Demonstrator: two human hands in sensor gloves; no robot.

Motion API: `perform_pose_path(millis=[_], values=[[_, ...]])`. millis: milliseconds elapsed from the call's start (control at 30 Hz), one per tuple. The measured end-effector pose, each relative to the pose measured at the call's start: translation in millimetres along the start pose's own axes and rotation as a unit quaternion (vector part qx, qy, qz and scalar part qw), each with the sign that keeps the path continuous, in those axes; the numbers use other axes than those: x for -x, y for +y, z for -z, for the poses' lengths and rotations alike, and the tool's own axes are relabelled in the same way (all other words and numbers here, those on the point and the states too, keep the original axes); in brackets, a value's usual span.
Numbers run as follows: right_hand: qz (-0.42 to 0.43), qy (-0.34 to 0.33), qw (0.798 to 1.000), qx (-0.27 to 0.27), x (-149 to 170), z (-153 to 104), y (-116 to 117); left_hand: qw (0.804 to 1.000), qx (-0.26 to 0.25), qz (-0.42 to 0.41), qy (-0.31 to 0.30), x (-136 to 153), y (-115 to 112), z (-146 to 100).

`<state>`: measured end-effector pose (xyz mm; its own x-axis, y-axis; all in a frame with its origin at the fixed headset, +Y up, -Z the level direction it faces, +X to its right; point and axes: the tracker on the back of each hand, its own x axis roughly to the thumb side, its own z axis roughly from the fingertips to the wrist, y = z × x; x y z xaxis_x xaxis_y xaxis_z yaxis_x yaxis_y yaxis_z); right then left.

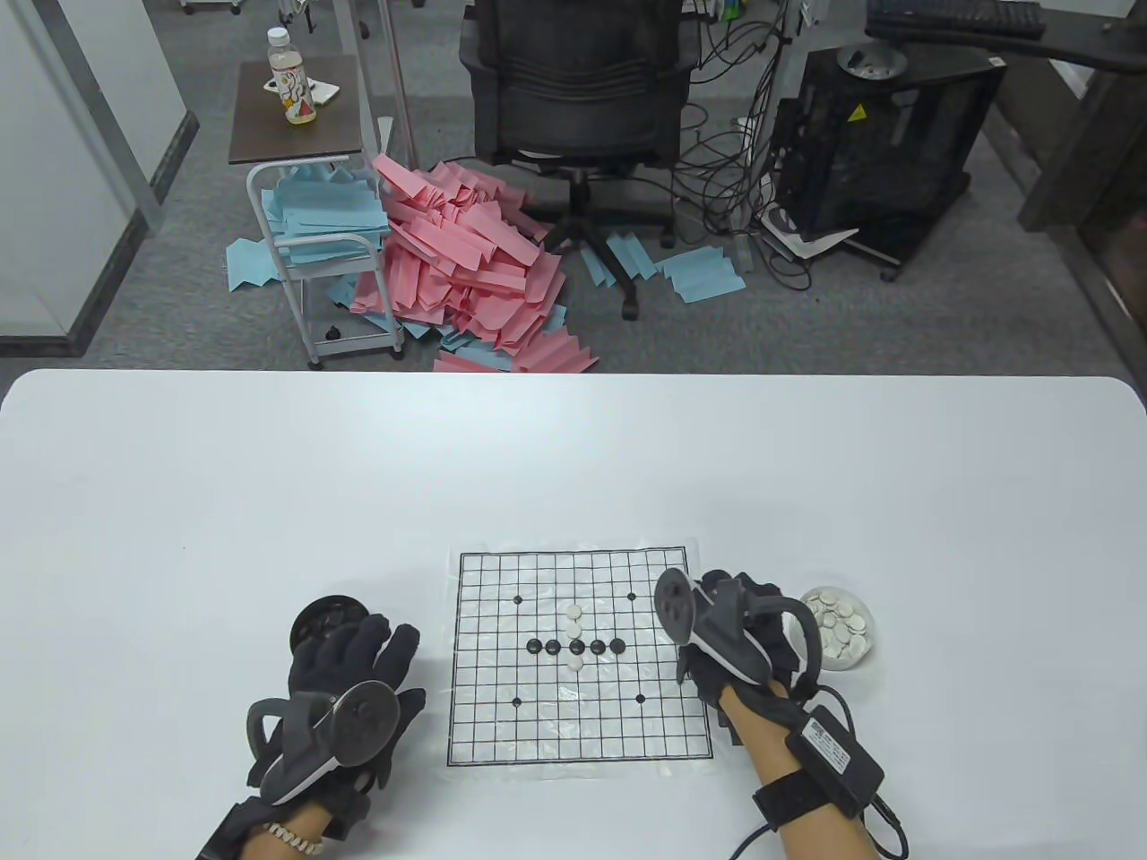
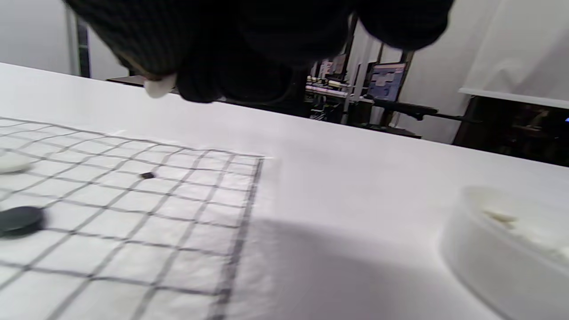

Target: Place Go stones in plus sign pattern

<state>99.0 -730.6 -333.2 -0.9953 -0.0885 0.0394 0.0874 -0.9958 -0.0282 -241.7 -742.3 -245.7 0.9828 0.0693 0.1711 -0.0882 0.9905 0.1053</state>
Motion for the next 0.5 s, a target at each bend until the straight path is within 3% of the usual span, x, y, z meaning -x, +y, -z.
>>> perform_pose_path(millis=[300, 500], values=[[0.038, -0.060, 0.994, -0.082, -60, -8, 21, 1.000, -0.003, 0.001, -0.002, -1, 0, 0], [0.024, -0.074, 0.991, -0.105, -77, -13, 30, 1.000, -0.003, 0.001, -0.001, 0, 0, 0]])
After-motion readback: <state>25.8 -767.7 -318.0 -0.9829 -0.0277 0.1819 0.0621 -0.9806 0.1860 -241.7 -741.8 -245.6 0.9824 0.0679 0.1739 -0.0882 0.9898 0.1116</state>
